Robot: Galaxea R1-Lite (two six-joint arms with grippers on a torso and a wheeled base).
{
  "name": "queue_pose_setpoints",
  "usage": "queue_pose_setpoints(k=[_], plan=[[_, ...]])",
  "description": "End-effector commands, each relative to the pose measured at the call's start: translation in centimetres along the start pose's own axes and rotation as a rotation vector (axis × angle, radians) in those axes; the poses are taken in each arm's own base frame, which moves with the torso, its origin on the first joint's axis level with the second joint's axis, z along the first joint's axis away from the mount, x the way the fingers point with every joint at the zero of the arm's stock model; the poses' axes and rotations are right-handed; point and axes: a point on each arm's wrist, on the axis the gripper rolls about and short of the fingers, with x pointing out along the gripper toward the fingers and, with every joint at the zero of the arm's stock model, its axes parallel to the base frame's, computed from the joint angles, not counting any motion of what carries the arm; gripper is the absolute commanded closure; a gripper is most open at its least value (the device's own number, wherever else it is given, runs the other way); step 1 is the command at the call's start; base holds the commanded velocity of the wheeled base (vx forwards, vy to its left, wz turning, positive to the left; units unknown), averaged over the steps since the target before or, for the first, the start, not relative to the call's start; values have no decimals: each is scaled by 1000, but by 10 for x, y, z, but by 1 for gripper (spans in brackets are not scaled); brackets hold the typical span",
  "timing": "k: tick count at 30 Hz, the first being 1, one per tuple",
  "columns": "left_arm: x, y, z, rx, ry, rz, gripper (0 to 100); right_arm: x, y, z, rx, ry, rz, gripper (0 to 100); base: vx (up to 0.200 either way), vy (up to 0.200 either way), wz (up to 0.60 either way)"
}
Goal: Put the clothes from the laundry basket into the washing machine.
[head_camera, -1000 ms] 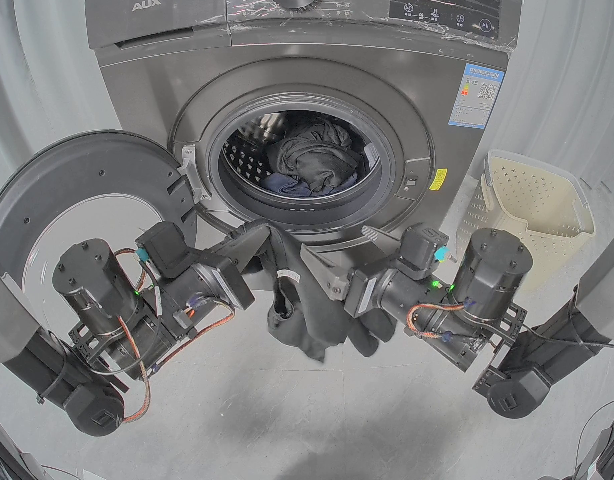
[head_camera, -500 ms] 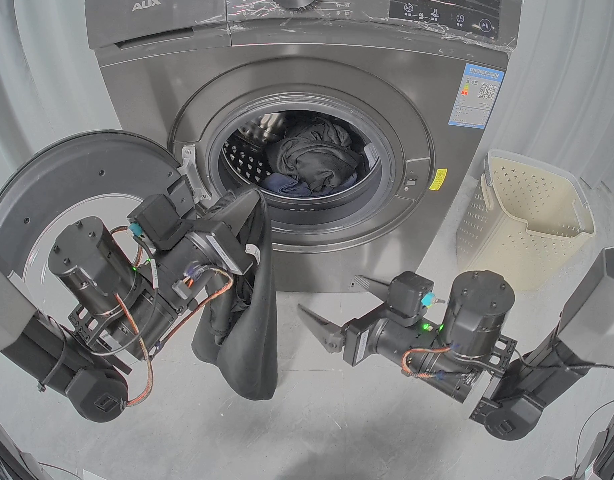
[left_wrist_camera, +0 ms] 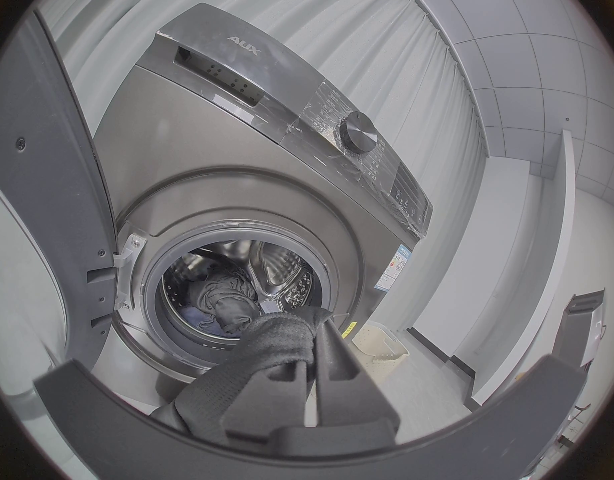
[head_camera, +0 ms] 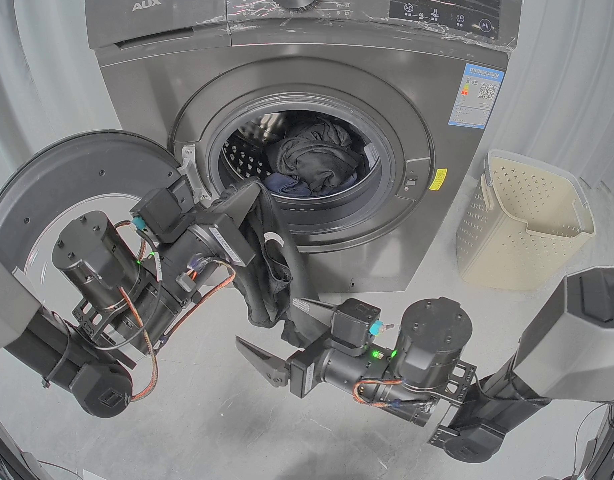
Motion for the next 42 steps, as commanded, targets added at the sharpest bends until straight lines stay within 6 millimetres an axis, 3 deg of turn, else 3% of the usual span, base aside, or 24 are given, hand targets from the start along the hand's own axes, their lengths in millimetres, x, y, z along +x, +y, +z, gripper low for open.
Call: queue_pose_setpoints(k=[1,7,13,19,34,42], plan=[[0,0,0,-1,-1,0,100,21,3,-2,76,-24,25,0,0,0,0],[0,-1,3,-2,-10,-5,100,32,-6,-13,141,21,20,0,0,0,0],[-1,-2,5,-2,-16,-7,100,53,-41,-36,137,33,-45,0,0,0,0],[-1,-3,8,-4,-24,-13,100,60,-53,-50,138,37,-60,0,0,0,0],[-2,-4,11,-6,-31,-17,100,77,-84,-61,74,-2,-156,0,0,0,0],[-3,-4,9,-5,-24,-16,100,85,-95,-46,25,-61,-226,0,0,0,0]])
